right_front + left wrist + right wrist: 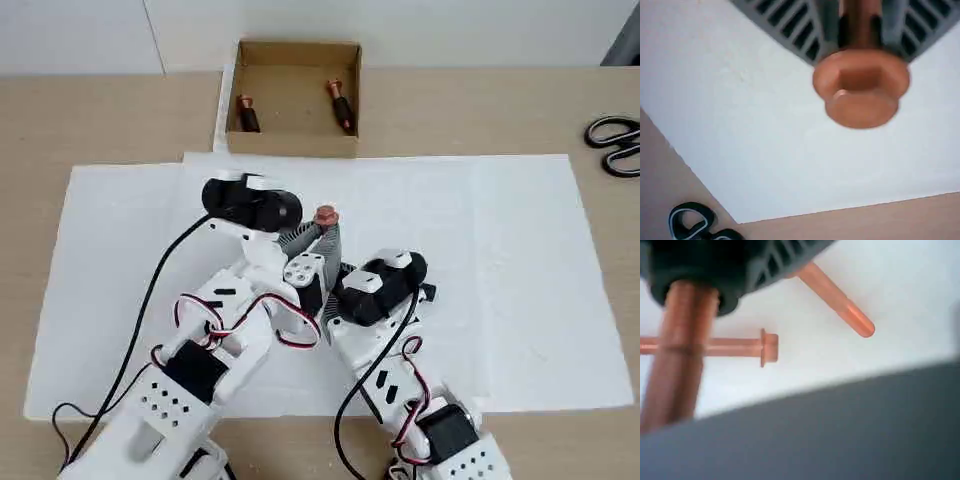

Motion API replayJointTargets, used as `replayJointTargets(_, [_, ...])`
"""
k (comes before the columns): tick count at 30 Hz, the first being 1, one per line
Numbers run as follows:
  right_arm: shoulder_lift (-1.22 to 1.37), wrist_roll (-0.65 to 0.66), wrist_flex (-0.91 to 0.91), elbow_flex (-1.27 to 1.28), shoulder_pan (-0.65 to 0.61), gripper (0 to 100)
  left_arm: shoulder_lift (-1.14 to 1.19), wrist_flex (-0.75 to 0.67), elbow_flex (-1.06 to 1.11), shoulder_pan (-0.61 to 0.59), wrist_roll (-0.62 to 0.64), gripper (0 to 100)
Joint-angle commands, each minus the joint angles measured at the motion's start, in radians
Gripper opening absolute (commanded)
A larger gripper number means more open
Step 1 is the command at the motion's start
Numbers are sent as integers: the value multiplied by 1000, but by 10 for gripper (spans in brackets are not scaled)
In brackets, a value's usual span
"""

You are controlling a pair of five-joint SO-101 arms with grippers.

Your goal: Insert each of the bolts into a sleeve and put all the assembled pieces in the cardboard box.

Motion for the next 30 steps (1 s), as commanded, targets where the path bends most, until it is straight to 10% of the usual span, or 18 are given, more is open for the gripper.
replayJointTargets(1, [-27, -5, -2, 8, 1, 4, -54, 44, -30, 3, -46, 6])
replayJointTargets(30, [-27, -3, -2, 8, 1, 4, -75, 86, 25, 28, -94, 6])
